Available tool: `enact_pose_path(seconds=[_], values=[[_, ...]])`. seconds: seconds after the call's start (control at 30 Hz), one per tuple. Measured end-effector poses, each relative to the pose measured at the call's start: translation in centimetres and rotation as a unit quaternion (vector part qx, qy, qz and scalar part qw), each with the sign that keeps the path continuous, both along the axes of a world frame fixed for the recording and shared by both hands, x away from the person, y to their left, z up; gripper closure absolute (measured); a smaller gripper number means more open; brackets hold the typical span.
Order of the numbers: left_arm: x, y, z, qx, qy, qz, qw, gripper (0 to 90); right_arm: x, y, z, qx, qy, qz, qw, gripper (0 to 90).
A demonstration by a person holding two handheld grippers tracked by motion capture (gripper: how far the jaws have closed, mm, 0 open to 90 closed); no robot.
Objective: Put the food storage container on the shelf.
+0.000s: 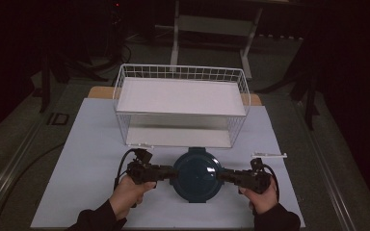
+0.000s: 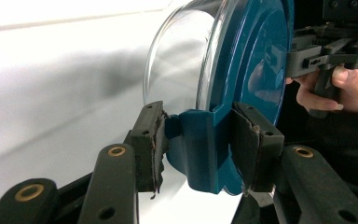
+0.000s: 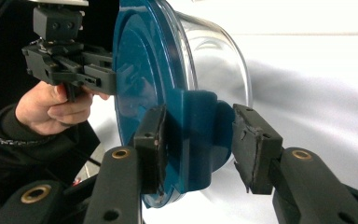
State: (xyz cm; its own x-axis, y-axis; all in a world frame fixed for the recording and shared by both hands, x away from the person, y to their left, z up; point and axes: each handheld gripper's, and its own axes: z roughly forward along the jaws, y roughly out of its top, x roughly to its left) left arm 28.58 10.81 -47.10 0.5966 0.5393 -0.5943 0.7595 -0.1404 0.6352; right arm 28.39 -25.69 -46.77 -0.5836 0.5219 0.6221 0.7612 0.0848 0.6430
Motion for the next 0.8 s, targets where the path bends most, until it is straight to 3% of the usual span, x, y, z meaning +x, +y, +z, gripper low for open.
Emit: enact_pose_path(seconds=[0.17,0.37,0.8], values=[[0.9,1.1,0.4,-0.004,-0.018,0.017,0.9997,56.1,1.3,1.2,0.4,-0.001,-0.014,0.004,0.9999,57.2],[2.0,2.0,1.0,0.008,-0.046,0.023,0.9986,56.0,3.0,2.2,0.5,-0.001,-0.04,0.016,0.999,57.1],[5.2,3.0,0.0,0.011,-0.067,0.04,0.9969,55.7,6.4,3.6,-0.3,-0.012,-0.056,0.009,0.9983,56.9]])
